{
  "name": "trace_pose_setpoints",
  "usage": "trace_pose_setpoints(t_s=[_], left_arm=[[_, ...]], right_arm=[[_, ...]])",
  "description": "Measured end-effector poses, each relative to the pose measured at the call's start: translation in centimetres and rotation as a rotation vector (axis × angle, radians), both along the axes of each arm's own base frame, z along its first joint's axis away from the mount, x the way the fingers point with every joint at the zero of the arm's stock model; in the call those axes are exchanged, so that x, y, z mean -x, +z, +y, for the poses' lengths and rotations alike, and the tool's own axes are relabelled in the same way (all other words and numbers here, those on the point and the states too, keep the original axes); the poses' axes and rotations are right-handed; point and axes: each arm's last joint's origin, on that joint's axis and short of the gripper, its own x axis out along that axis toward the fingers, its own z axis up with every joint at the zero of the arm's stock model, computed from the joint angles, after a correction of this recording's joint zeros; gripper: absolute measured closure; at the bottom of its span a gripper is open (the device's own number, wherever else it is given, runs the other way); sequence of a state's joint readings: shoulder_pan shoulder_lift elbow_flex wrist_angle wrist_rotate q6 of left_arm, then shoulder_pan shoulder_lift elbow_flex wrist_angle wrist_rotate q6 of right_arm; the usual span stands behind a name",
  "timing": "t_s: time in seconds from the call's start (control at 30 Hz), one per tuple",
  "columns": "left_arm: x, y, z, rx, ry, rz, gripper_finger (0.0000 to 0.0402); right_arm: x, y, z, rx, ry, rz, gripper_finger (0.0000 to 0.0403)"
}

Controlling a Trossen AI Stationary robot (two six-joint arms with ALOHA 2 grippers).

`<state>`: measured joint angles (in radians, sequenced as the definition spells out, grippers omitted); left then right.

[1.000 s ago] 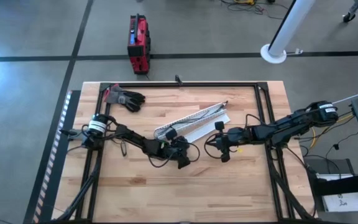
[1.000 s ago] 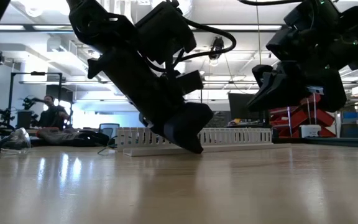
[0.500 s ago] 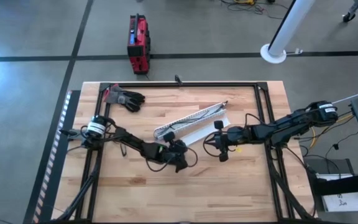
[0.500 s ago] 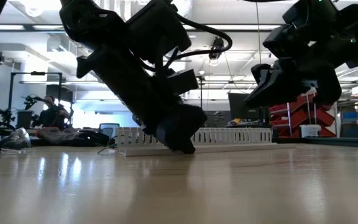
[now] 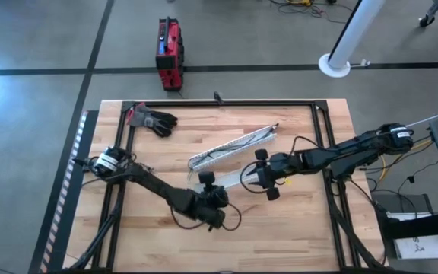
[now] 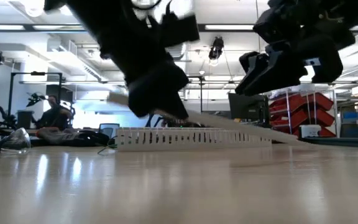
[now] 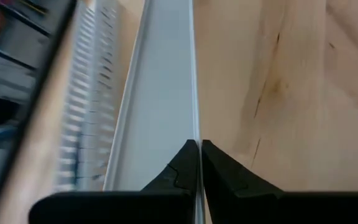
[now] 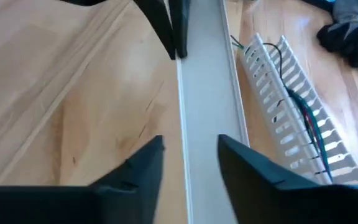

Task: Ziptie cables
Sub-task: Insert the white duct lid into the white cable duct until it is secured

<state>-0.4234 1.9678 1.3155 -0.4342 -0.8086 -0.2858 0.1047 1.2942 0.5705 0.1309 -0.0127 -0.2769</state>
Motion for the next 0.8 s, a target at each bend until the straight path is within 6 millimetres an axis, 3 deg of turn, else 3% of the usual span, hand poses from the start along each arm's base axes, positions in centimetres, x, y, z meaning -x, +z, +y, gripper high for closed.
trace_pose_setpoints(t_s=[0.17, 0.33, 0.47, 0.6, 0.7, 0.8], left_arm=[[0.4, 1.7, -1.4, -0.201, -0.070, 0.075, 0.0402], [0.4, 2.2, -1.7, -0.422, -0.225, 0.229, 0.0401], [0.7, 2.0, -1.3, -0.667, -0.266, 0.364, 0.0401], [0.9, 1.7, -1.0, -1.038, -0.206, 0.561, 0.0401], [0.7, 1.1, -1.0, -1.221, -0.203, 0.738, 0.0401], [0.7, 0.4, -0.9, -1.295, -0.222, 0.842, 0.0401]], right_arm=[[-1.2, 2.4, 0.1, 0.000, -0.011, 0.048, 0.0195], [-2.3, 6.0, 0.2, 0.062, 0.026, 0.107, 0.0149], [-2.4, 9.7, 0.1, 0.071, 0.027, 0.198, 0.0129], [-2.0, 13.0, -0.5, 0.051, -0.017, 0.285, 0.0118], [-1.7, 14.5, -1.1, 0.042, -0.046, 0.311, 0.0114], [-1.6, 14.9, -1.6, 0.030, -0.067, 0.319, 0.0112]])
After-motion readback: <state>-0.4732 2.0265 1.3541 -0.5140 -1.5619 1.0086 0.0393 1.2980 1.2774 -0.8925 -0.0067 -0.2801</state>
